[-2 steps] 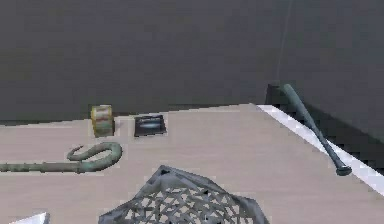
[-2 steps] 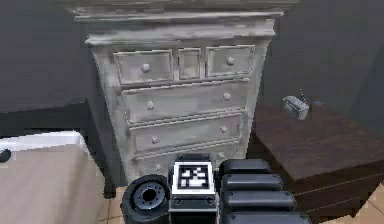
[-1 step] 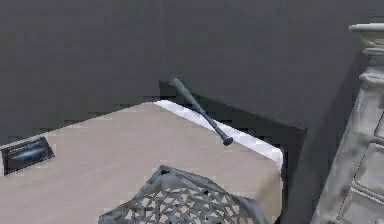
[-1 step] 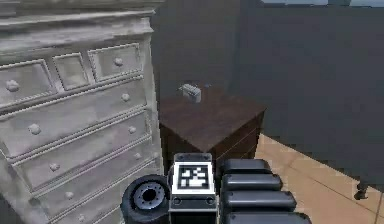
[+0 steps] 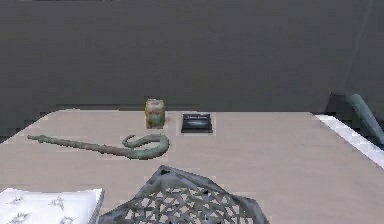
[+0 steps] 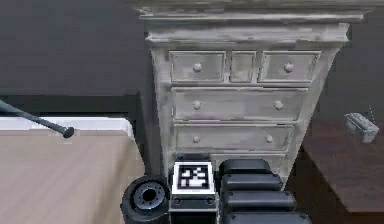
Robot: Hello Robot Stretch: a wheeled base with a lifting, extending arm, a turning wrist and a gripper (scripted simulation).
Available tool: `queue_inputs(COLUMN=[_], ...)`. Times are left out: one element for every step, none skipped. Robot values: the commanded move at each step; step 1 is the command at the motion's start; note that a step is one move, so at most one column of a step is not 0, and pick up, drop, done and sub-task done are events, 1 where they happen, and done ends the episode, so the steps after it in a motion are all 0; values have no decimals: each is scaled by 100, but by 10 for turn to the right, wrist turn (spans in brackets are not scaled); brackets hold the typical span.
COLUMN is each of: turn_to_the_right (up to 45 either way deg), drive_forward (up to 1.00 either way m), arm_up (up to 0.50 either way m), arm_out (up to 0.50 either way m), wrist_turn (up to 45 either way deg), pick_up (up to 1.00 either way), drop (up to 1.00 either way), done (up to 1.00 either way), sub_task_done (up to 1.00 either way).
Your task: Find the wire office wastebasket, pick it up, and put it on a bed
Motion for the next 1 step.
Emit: queue_inputs(turn_to_the_right=[-330], drive_forward=[0], arm_up=[0], arm_out=[0], wrist_turn=[0], pick_up=[0], drop=[0], done=[0], sub_task_done=[0])
